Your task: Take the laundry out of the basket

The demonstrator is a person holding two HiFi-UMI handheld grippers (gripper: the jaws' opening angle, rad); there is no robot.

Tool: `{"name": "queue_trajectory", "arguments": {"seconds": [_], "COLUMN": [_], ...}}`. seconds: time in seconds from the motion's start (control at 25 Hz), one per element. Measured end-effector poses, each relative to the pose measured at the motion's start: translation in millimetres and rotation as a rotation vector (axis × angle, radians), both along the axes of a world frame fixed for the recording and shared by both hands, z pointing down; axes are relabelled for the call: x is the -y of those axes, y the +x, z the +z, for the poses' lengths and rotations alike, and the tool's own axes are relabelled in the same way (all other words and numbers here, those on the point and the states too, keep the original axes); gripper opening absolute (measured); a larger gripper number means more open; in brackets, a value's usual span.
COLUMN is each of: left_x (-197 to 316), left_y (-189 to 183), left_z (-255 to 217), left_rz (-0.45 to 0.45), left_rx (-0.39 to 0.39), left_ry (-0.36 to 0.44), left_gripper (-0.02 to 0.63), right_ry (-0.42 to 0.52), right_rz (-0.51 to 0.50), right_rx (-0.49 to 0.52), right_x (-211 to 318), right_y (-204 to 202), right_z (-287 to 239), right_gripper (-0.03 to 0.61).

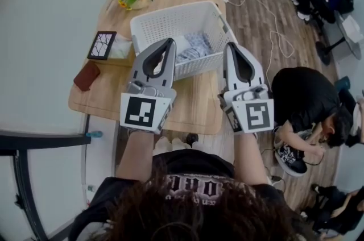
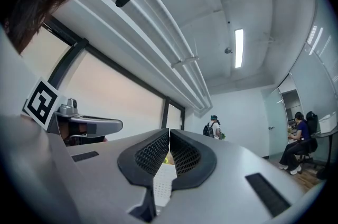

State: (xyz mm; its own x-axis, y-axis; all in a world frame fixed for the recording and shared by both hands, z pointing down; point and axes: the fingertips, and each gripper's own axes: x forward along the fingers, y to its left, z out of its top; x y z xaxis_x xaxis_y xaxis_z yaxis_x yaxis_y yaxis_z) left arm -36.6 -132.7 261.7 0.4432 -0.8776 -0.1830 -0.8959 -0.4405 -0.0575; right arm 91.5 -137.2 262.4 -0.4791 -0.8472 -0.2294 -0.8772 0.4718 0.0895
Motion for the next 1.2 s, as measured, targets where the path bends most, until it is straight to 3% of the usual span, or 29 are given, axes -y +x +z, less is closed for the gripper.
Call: {"name": "queue_trajectory", "arguments": {"seconds": [0.68, 1.2], "left_x": [67.8, 117.2], "left_y": [18.9, 18.4], "left_z": [-0.1, 11.9], "left_rz": [-0.044, 0.079], "left_rx": [0.019, 0.060], "left_ry": [-0.009, -0.049], "left_gripper": [0.000, 0.000], "right_ry": [-0.005, -0.031], "right_rz": [-0.061, 0.009], "right_rx": [0.026, 0.026], "right_x": [70.6, 107.1], "right_y": [10.3, 3.2], "right_z": [-3.7, 3.0], "right_gripper": [0.028, 0.028]}}
